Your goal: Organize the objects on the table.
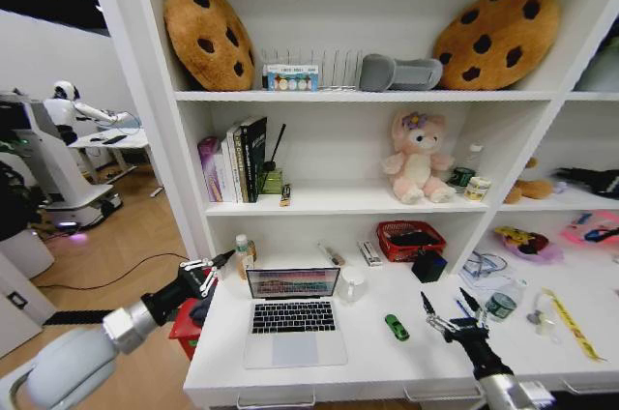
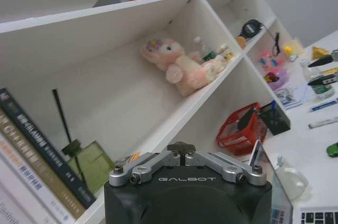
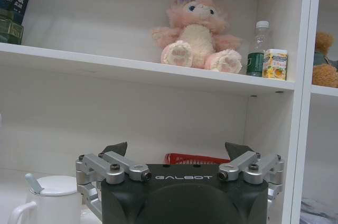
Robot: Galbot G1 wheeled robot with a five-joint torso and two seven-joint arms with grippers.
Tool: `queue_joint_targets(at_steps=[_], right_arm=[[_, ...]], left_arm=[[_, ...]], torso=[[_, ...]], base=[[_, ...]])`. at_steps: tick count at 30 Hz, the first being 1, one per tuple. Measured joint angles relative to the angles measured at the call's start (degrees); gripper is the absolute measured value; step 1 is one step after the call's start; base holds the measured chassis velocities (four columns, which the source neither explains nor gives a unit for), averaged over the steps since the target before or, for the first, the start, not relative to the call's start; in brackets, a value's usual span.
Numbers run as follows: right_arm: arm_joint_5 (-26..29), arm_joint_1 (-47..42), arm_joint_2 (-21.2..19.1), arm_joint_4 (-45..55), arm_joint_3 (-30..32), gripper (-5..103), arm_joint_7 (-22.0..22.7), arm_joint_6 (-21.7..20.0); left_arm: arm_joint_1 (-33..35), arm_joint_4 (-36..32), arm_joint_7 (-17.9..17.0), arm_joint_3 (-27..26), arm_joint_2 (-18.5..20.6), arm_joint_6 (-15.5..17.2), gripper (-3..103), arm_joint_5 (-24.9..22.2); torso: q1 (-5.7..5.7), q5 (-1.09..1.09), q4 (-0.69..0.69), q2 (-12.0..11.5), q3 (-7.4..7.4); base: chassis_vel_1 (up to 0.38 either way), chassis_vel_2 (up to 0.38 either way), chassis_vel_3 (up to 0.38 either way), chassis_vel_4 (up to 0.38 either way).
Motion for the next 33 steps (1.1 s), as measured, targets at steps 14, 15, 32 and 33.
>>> queue_joint_targets(at_steps=[14, 15, 32, 33], right_arm=[[-0.9, -0.1, 2.6, -0.1, 0.0, 100, 0.1, 0.0], [-1.0, -0.1, 2.8, -0.1, -0.1, 100, 0.1, 0.0], [-1.7, 0.1, 3.5, -0.8, -0.8, 100, 0.2, -0.1], [-1.9, 0.0, 3.6, -1.0, -1.0, 100, 0.2, 0.0]], left_arm=[[-0.7, 3.3, 1.4, 1.2, 13.1, 0.5, 0, -2.5], [-0.7, 4.9, 1.5, 1.0, 14.0, 0.5, 0, -2.7], [0.7, 16.7, 2.7, -3.6, 21.5, 0.4, 0, -4.3], [0.6, 17.9, 2.8, -4.0, 22.0, 0.1, 0, -4.3]], torso=[[0.0, 0.0, 0.01, 0.0, 0.0], [0.0, -0.01, 0.01, 0.0, 0.0], [0.0, 0.0, 0.0, 0.0, -0.01], [0.0, 0.0, 0.01, 0.0, -0.01]], base=[[0.0, 0.0, 0.0, 0.0], [0.0, 0.0, 0.0, 0.0], [0.0, 0.0, 0.0, 0.0], [0.0, 0.0, 0.0, 0.0]])
